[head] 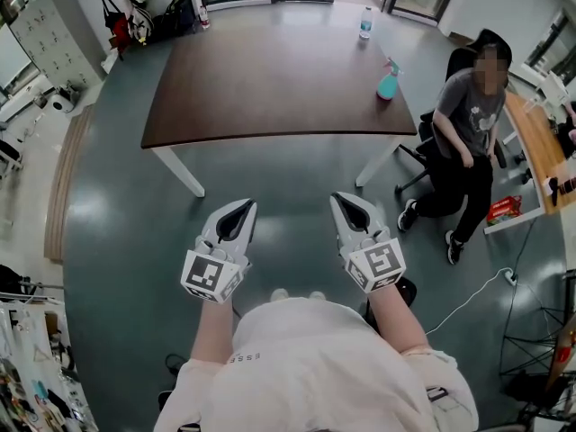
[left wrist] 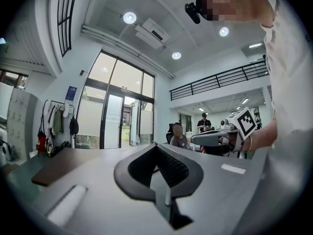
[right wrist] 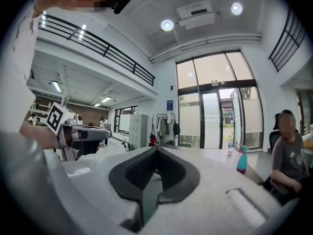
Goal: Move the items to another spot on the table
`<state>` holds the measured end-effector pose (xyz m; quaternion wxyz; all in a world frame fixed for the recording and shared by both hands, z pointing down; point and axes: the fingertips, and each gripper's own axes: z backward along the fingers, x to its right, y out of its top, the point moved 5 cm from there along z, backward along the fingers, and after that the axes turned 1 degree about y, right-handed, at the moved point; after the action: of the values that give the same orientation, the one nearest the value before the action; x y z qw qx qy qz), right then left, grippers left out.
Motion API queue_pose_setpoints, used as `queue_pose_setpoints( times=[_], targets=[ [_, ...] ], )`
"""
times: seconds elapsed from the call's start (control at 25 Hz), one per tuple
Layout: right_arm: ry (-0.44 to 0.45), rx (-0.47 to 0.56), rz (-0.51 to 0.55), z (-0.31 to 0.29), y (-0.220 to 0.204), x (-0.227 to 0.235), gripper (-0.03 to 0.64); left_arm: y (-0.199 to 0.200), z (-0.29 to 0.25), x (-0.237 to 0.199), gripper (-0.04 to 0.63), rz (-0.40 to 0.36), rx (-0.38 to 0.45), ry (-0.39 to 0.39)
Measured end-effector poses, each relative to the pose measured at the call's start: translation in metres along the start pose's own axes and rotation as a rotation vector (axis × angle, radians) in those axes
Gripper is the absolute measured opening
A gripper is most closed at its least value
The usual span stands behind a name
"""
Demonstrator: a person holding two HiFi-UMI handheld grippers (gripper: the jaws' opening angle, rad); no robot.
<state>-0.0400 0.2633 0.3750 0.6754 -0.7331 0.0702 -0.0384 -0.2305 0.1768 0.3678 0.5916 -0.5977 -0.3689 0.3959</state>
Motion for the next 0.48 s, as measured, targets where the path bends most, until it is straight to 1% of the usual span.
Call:
queue_pose_setpoints(
  times=[0.16, 0.32, 0.48],
  targets=[
    [-0.042, -0.026, -0.029, -0.012, -0.01, -0.005, -0.012, -0.003, 0.001, -0.024, 0.017, 0.029, -0.006, -0.017],
    [-0.083, -0.059, -0.025, -0.015, -0.02, -0.009, -0.011, -0.022, -0.002, -0.04, 0.017, 0.068, -0.021, -0.057],
    [-0.104, -0.11, -0.027, -0.016, -0.033, 0.01, -0.011, -0.032, -0.022, -0.041, 0.017, 0.097, -0.035, -0.081]
  ],
)
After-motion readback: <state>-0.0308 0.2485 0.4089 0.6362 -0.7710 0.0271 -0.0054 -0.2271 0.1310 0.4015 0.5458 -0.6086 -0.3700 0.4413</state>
